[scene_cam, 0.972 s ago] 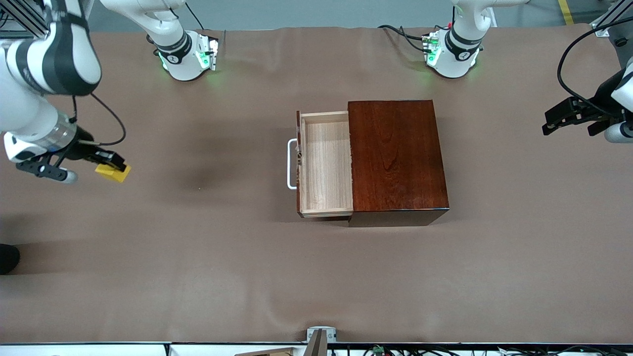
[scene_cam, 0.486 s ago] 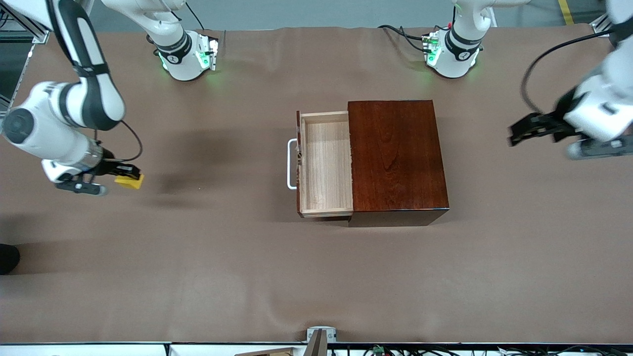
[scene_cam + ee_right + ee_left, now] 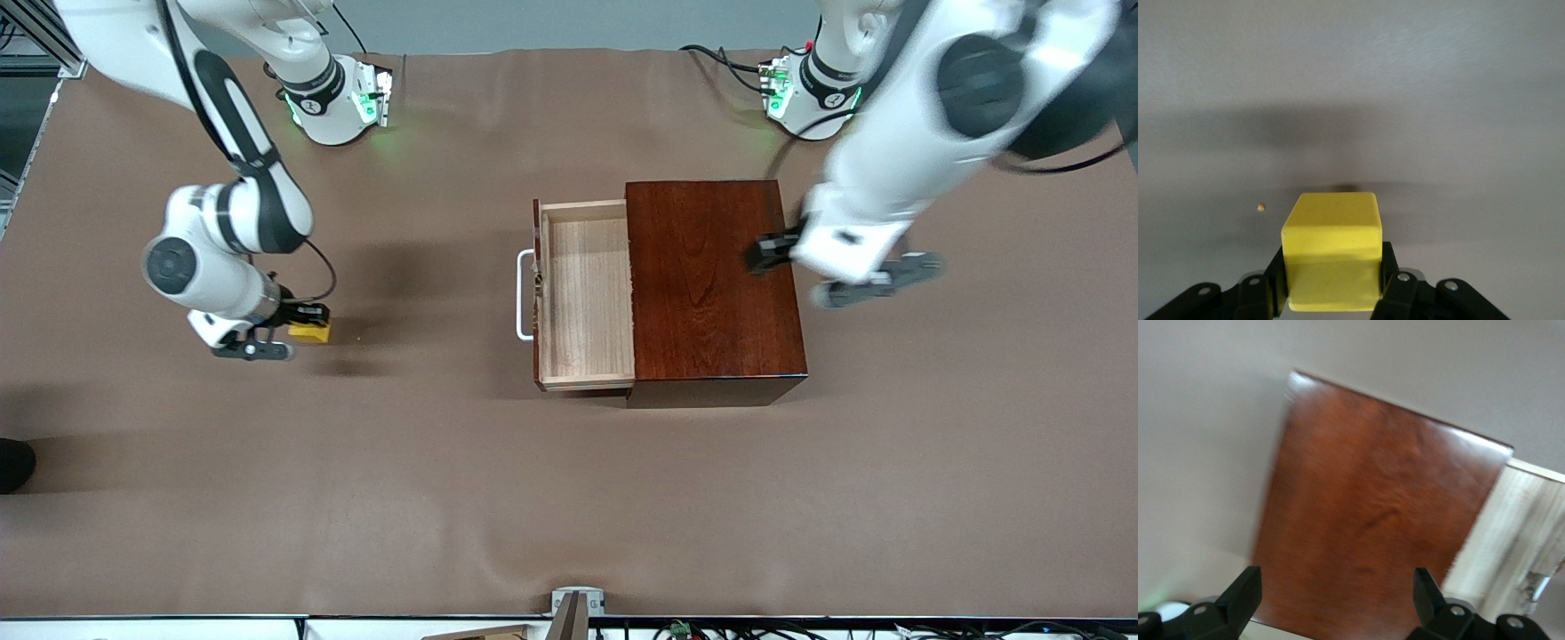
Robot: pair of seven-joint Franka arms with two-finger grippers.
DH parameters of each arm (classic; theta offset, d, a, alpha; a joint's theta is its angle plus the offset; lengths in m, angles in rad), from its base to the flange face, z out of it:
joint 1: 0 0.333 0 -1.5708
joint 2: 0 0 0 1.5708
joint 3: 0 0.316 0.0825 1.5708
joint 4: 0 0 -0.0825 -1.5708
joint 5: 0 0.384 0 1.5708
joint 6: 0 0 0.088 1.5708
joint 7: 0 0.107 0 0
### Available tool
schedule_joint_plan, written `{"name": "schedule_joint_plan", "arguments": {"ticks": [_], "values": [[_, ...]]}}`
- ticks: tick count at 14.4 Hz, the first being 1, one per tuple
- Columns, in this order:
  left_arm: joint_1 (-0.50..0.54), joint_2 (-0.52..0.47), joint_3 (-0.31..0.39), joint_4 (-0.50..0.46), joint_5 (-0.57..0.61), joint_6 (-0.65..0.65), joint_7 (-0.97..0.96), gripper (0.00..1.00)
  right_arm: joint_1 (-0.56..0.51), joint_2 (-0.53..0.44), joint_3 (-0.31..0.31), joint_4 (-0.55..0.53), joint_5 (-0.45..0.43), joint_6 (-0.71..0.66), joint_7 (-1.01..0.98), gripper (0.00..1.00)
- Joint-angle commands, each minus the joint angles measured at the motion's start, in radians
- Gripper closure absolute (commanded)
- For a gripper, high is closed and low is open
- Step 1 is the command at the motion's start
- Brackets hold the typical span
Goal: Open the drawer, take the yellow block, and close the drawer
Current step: 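Set the cube on the table while the left gripper reaches the drawer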
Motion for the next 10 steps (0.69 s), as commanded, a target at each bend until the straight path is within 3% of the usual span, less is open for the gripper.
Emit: {"name": "schedule_joint_plan", "arguments": {"ticks": [1,4,5,6,8,10], "values": [[-0.102,0.107,0.007,0.087,0.003,0.022,-0.211,0.00,0.006,0.042,-0.002,0.008,0.037,0.028,0.005,0.85],[-0.195,0.180,0.013,0.101,0.007,0.117,-0.418,0.00,0.020,0.044,-0.002,0.011,0.063,0.022,0.004,0.51],[-0.220,0.198,0.016,0.104,0.007,0.155,-0.476,0.00,0.020,0.044,-0.002,0.016,0.063,0.016,0.004,0.19],[-0.238,0.216,0.016,0.108,0.006,0.195,-0.551,0.00,0.018,0.041,-0.002,0.022,0.064,0.012,0.004,0.00],[-0.278,0.259,0.017,0.125,0.007,0.258,-0.734,0.00,0.014,0.018,-0.002,0.030,0.066,-0.040,0.001,0.00],[-0.309,0.298,0.022,0.165,0.007,0.292,-0.880,0.00,0.001,-0.045,-0.006,0.077,0.066,-0.175,-0.002,0.00]]}}
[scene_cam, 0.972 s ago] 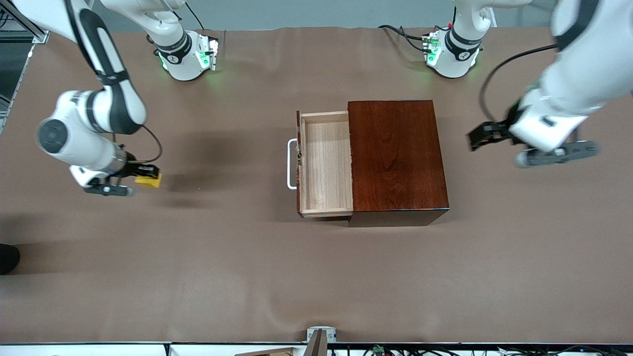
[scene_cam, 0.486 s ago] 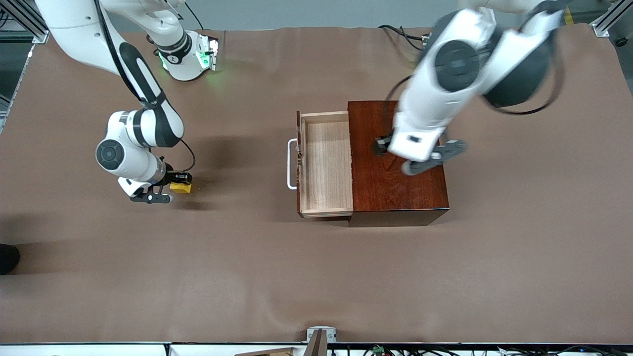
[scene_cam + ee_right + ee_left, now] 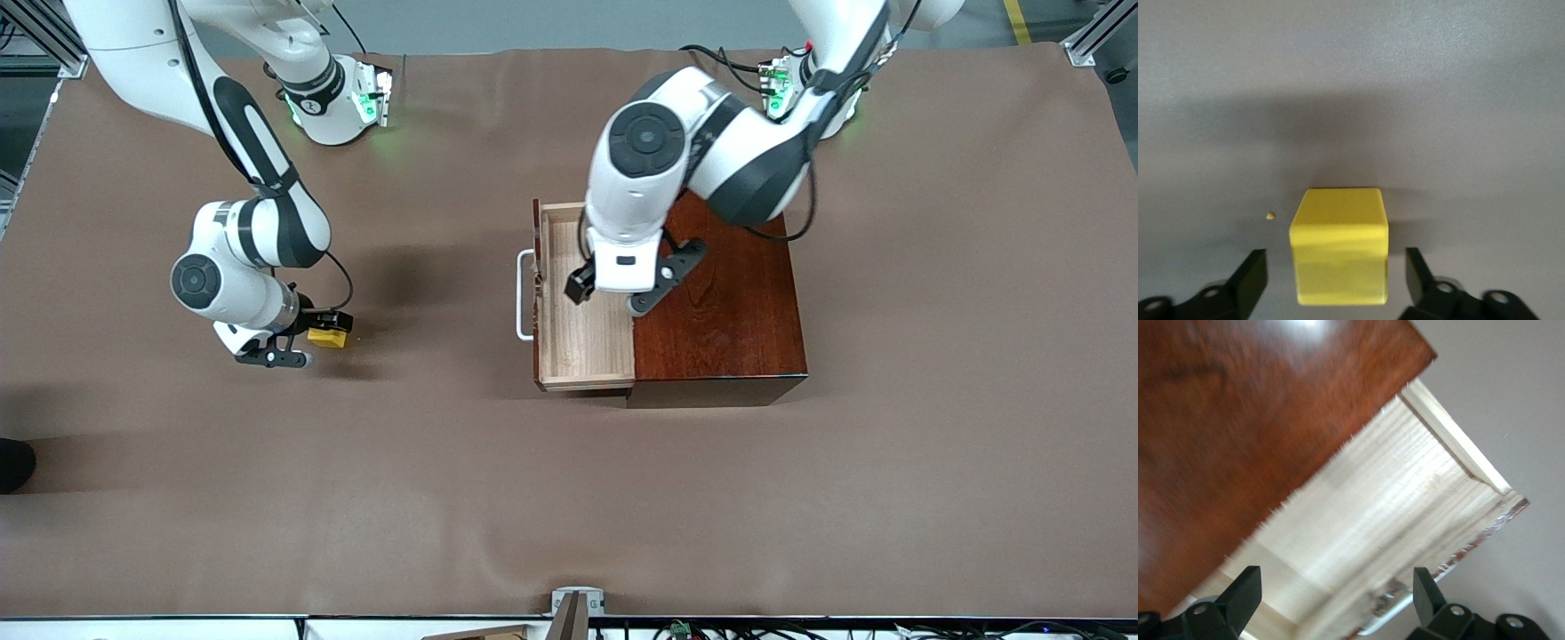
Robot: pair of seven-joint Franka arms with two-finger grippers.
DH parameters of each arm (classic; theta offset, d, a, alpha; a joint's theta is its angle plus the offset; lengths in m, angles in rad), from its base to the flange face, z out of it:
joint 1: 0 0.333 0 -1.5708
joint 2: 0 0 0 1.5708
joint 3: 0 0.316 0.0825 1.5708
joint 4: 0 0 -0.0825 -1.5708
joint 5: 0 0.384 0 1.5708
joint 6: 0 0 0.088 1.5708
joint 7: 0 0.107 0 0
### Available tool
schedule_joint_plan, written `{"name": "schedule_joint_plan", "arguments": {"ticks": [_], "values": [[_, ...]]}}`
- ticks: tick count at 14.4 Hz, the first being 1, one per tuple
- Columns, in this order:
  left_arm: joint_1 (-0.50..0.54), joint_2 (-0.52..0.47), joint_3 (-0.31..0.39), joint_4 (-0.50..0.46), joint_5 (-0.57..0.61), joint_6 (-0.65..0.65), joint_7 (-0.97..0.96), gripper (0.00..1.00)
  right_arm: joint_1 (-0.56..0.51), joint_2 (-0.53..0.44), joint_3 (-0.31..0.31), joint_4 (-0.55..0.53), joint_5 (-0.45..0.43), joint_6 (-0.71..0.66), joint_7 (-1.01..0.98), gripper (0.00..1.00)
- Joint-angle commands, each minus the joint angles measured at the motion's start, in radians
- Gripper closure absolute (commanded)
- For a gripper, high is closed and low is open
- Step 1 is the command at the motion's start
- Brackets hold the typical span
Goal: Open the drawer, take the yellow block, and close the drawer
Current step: 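Set the cube on the table while the left gripper reaches the drawer, then push the drawer front shut with the left gripper while the right gripper withdraws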
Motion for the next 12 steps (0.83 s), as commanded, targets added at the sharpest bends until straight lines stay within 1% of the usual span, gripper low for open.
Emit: {"name": "schedule_joint_plan", "arguments": {"ticks": [1,3,5,6,8,10,12], "values": [[-0.045,0.064,0.017,0.086,0.007,0.038,-0.191,0.00,-0.016,-0.112,-0.010,0.064,0.013,-0.199,0.001,0.00],[-0.073,0.098,0.020,0.086,0.012,0.110,-0.322,0.00,-0.065,-0.196,-0.011,0.098,0.012,-0.307,-0.006,0.00],[-0.096,0.119,0.026,0.088,0.015,0.150,-0.442,0.00,-0.108,-0.286,-0.013,0.102,-0.002,-0.349,-0.015,0.00],[-0.115,0.127,0.032,0.089,0.015,0.170,-0.529,0.00,-0.131,-0.328,-0.014,0.102,-0.026,-0.367,-0.021,0.00],[-0.152,0.151,0.057,0.091,0.015,0.218,-0.696,0.00,-0.177,-0.400,-0.013,0.117,-0.103,-0.415,-0.038,0.00],[-0.203,0.165,0.097,0.101,0.015,0.254,-0.805,0.00,-0.217,-0.422,-0.011,0.184,-0.126,-0.500,-0.048,0.00],[-0.241,0.197,0.127,0.114,0.015,0.299,-0.932,0.00,-0.253,-0.419,-0.011,0.293,-0.132,-0.617,-0.076,0.00]]}}
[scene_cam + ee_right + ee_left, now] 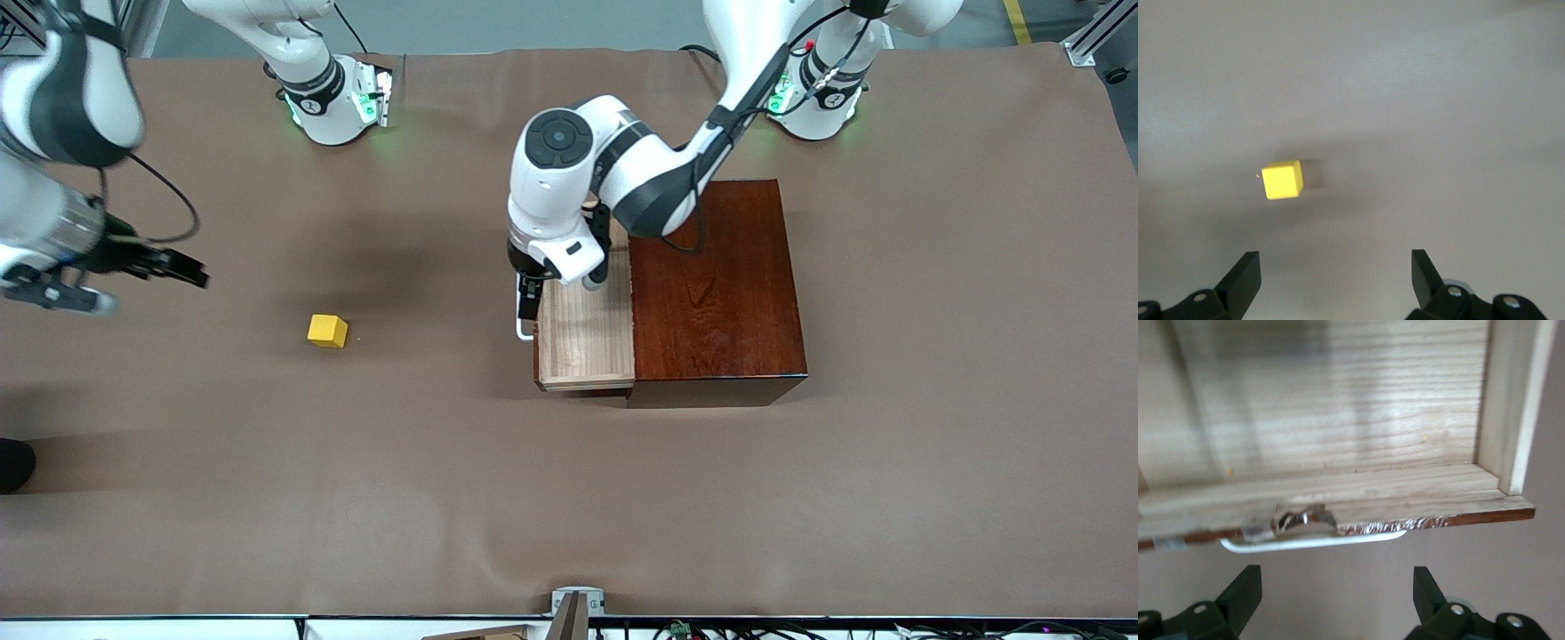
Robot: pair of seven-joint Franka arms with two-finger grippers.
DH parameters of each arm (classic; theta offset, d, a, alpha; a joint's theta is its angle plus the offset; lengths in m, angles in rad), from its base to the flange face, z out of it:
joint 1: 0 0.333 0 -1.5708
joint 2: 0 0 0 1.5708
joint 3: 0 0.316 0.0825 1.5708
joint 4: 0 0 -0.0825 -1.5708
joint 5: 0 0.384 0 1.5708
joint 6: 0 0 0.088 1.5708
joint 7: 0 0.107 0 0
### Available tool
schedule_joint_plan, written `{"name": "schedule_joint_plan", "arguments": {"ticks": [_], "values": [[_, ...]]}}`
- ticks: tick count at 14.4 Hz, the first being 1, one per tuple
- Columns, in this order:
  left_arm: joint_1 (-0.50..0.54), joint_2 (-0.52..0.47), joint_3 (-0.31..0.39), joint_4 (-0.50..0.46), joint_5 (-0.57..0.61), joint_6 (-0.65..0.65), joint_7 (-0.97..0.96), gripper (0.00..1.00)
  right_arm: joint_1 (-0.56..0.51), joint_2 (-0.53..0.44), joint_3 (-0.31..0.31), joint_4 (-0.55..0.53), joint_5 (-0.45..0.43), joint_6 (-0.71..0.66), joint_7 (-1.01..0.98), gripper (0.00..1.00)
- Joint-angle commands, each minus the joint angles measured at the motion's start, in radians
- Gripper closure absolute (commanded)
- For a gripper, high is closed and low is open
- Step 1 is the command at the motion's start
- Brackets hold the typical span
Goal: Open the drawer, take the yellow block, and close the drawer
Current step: 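Push the drawer front shut with the left gripper while the right gripper withdraws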
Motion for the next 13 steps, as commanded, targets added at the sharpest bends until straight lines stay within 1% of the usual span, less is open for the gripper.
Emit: {"name": "schedule_joint_plan", "arguments": {"ticks": [1,2,3,6,9,13], "values": [[-0.059,0.055,0.061,0.053,0.013,0.058,-0.155,0.00,-0.048,0.005,0.014,0.135,-0.018,-0.129,-0.024,0.00],[-0.077,0.066,0.079,0.059,0.012,0.073,-0.159,0.00,-0.052,-0.003,0.014,0.169,-0.018,-0.157,-0.027,0.00],[-0.082,0.082,0.082,0.067,0.012,0.078,-0.153,0.00,-0.054,-0.012,0.016,0.199,-0.018,-0.183,-0.027,0.00],[-0.085,0.093,0.073,0.061,0.009,0.070,-0.090,0.00,-0.043,-0.017,0.026,0.279,-0.018,-0.270,-0.026,0.00],[-0.084,0.095,0.070,0.058,0.001,0.047,-0.026,0.00,-0.017,-0.030,0.032,0.298,-0.014,-0.306,-0.010,0.00],[-0.082,0.095,0.070,0.053,-0.004,-0.019,-0.002,0.00,0.018,-0.047,0.032,0.298,-0.012,-0.323,0.007,0.00]]}}
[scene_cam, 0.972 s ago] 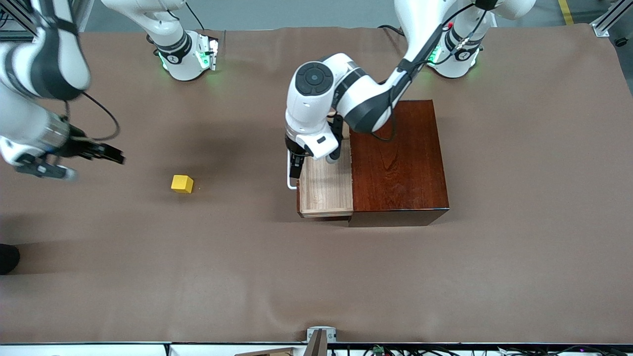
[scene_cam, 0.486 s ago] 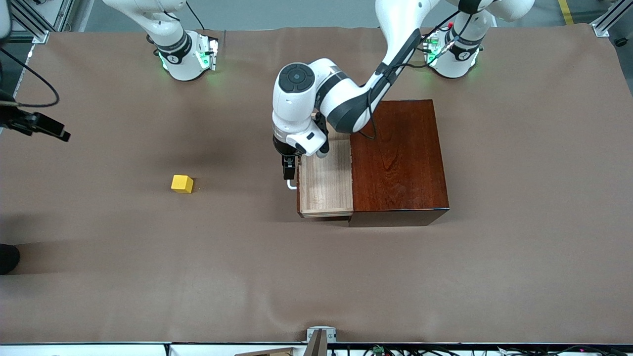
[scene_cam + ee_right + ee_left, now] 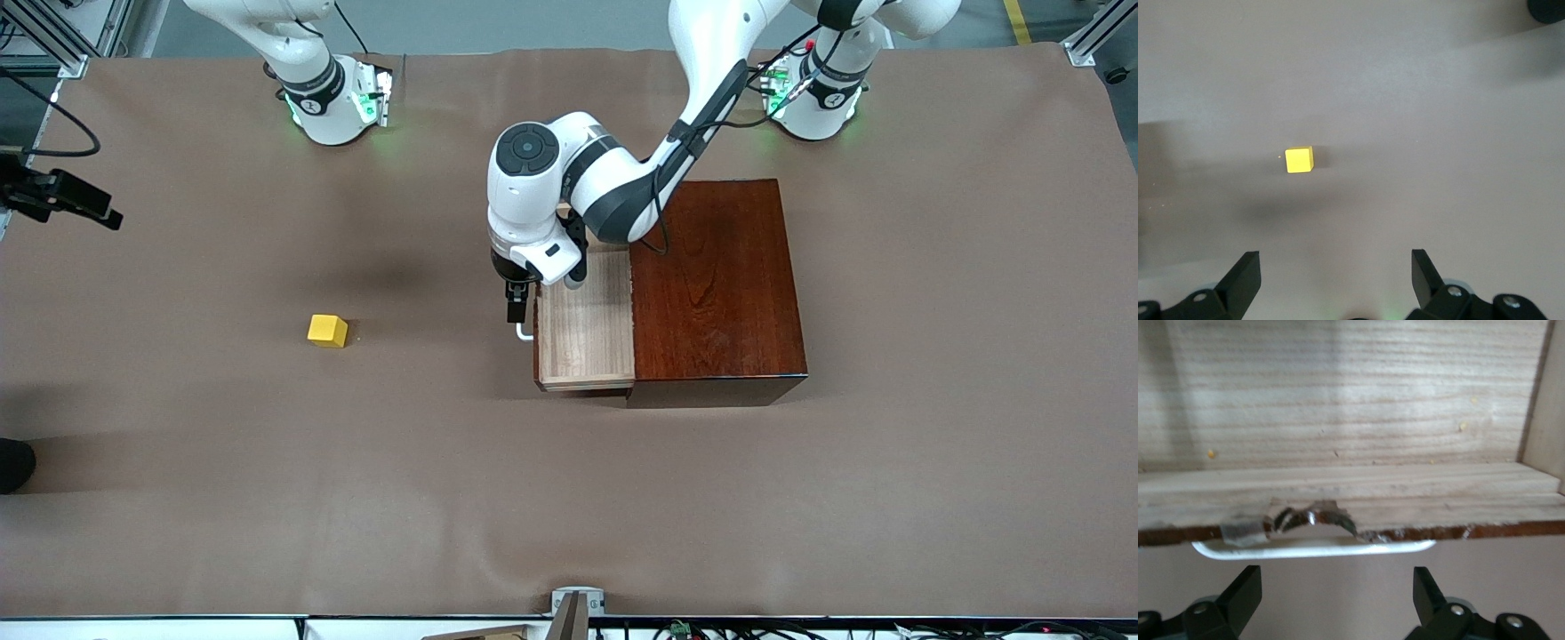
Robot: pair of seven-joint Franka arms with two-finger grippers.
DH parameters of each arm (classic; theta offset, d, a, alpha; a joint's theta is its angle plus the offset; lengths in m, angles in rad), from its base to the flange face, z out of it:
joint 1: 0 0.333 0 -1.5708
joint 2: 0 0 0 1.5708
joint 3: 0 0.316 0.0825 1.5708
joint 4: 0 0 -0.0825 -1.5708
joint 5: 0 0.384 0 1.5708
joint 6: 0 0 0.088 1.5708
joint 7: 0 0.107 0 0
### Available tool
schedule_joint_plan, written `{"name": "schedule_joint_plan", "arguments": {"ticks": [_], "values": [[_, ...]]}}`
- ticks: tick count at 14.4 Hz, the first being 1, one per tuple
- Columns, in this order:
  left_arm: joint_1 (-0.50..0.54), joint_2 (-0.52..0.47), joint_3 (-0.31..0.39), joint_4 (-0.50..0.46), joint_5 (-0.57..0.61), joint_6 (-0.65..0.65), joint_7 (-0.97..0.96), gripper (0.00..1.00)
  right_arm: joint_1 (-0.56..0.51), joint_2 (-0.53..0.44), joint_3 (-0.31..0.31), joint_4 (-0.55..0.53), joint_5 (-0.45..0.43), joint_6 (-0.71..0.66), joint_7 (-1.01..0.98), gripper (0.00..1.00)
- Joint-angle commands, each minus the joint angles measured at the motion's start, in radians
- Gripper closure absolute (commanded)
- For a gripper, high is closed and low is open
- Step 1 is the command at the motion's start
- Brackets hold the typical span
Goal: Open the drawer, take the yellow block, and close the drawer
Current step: 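Push the drawer front shut with the left gripper while the right gripper withdraws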
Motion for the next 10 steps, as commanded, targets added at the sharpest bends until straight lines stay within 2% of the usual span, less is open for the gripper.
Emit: {"name": "schedule_joint_plan", "arguments": {"ticks": [1,10], "values": [[-0.004,0.015,0.003,0.029,-0.014,-0.054,0.019,0.00,0.017,-0.019,-0.001,0.001,-0.010,-0.015,0.019,0.00],[0.003,0.003,0.016,0.030,-0.034,-0.249,0.007,0.00,0.017,-0.019,0.012,0.011,-0.004,-0.018,0.048,0.00]]}}
